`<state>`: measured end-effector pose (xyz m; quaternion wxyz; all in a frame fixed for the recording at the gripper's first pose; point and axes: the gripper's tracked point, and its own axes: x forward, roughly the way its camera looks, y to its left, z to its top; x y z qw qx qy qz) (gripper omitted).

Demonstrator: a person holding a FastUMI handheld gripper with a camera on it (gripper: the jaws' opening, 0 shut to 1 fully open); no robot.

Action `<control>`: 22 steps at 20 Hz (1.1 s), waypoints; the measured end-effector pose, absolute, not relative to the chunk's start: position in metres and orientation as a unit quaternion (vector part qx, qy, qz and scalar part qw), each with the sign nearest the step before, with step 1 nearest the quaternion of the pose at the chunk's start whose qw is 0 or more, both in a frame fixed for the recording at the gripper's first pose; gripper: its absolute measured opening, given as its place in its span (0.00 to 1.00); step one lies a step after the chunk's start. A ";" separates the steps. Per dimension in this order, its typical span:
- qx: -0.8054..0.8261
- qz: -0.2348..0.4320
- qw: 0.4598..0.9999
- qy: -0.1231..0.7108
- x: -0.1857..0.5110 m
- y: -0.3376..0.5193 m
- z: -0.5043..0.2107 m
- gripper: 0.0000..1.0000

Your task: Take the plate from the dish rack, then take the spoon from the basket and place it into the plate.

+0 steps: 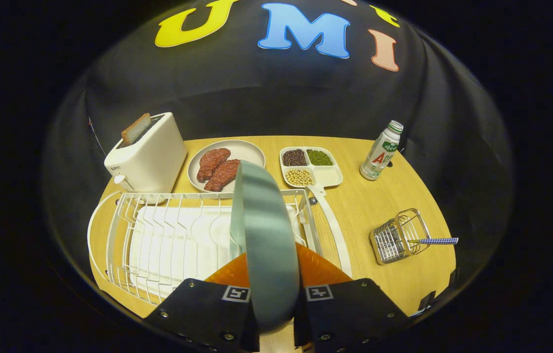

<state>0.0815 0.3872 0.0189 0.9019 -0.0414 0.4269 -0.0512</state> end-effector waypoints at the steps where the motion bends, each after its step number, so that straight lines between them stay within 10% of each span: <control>1: -0.056 -0.056 0.904 0.420 0.082 0.390 0.023 0.25; 22: -0.195 -0.125 0.902 0.365 0.057 0.383 0.108 0.25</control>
